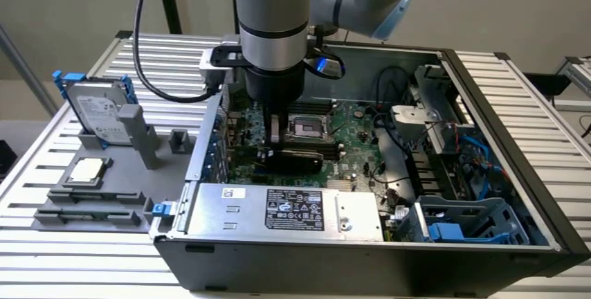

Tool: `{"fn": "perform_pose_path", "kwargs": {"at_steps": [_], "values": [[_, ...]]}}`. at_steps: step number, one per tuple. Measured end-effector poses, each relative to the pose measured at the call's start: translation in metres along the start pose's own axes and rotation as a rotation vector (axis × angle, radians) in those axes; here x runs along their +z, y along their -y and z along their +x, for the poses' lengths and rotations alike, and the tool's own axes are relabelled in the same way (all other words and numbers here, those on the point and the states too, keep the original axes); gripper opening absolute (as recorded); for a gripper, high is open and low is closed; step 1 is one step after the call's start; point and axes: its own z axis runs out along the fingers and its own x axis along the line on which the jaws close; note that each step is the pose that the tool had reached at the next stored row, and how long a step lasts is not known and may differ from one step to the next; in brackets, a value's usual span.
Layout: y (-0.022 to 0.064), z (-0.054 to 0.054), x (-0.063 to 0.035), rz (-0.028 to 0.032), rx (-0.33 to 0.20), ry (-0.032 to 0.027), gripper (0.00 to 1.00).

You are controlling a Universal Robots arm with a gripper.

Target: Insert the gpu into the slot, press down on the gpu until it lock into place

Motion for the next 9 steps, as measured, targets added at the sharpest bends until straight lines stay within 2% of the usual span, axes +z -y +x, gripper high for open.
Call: {"fn": "perform_pose_path", "kwargs": {"at_steps": [2, 7, 9], "values": [[0.0004, 0.0, -0.0098, -0.0012, -0.001, -0.0021, 0.11], [0.0024, -0.001, -0.0322, -0.0048, -0.002, -0.0021, 0.11], [0.0026, -0.002, -0.0339, -0.0057, -0.002, -0.002, 0.11]]}}
